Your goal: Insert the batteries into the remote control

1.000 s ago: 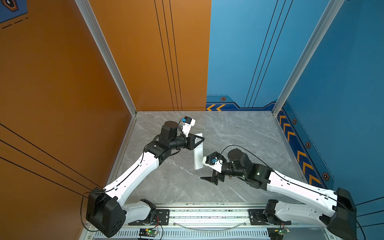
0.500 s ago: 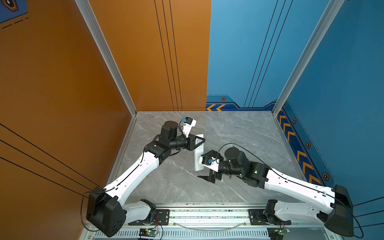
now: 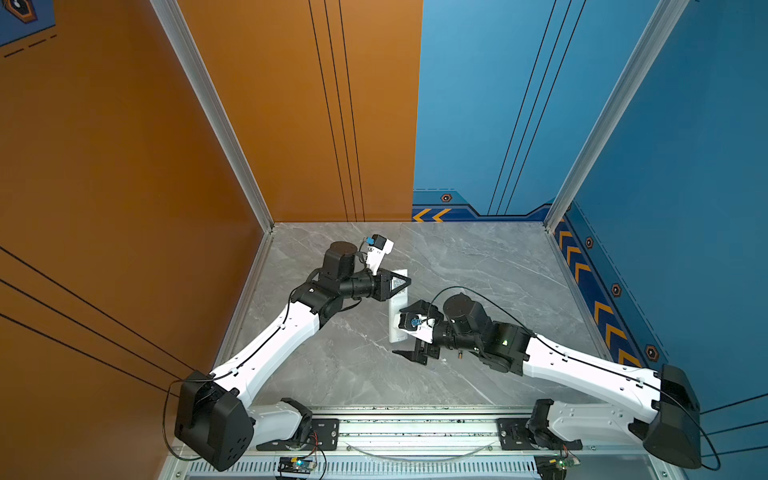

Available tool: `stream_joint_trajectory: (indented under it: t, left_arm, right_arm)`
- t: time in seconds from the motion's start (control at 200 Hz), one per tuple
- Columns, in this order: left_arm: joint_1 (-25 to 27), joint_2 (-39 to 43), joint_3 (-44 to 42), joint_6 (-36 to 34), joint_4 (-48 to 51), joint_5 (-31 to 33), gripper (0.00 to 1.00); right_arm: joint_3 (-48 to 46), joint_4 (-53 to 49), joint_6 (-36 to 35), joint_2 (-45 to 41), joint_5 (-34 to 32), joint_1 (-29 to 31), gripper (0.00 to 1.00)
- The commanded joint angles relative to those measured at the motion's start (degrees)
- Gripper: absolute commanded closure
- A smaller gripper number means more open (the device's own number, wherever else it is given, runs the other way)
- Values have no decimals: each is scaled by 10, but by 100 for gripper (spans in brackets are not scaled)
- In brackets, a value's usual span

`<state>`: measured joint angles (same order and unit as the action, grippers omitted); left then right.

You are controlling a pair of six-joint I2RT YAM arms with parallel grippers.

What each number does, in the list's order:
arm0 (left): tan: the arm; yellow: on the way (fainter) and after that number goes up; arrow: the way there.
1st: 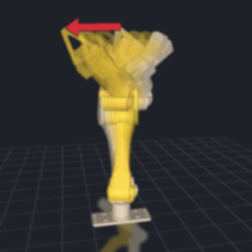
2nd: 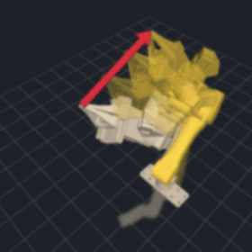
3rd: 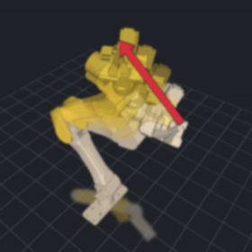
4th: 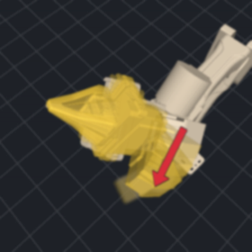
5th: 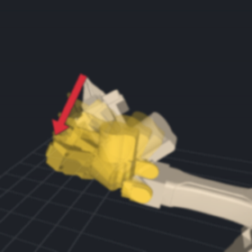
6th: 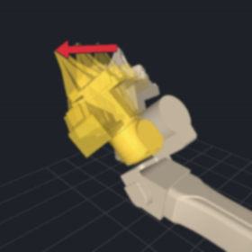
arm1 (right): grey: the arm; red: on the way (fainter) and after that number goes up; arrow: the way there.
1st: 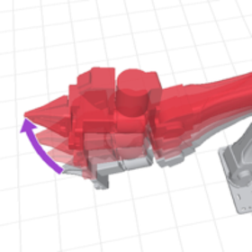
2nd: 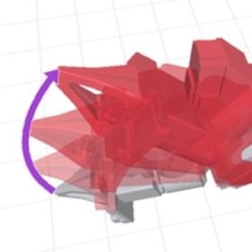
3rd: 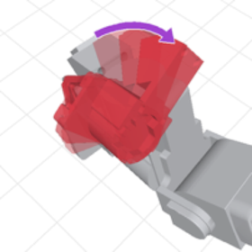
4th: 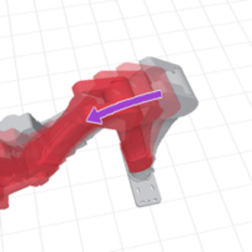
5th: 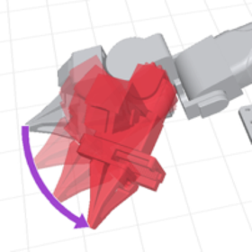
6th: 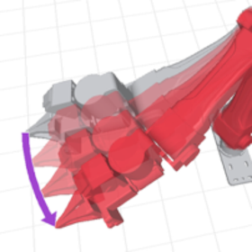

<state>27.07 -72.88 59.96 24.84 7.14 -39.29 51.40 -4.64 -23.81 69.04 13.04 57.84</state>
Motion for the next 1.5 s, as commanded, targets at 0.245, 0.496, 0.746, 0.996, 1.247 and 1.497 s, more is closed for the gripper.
stream_joint_trajectory:
  t: [0.245,0.496,0.746,0.996,1.247,1.497]
  left_arm:
    - [-3,0,-6,4,-17,-33,100]
    - [-5,4,-6,5,-19,-33,100]
    - [-8,8,-6,1,-14,-33,100]
    - [-8,11,-6,0,-14,-35,100]
    - [-8,17,-23,-1,-14,-37,100]
    - [-8,14,-21,3,-19,-38,100]
  right_arm:
    - [29,-16,-29,29,-38,18,7]
    - [33,-40,-42,45,-56,35,8]
    - [22,-48,-35,33,-63,35,9]
    - [27,-67,-41,38,-87,36,10]
    - [25,-70,-45,36,-95,36,10]
    - [22,-66,-40,42,-86,39,10]
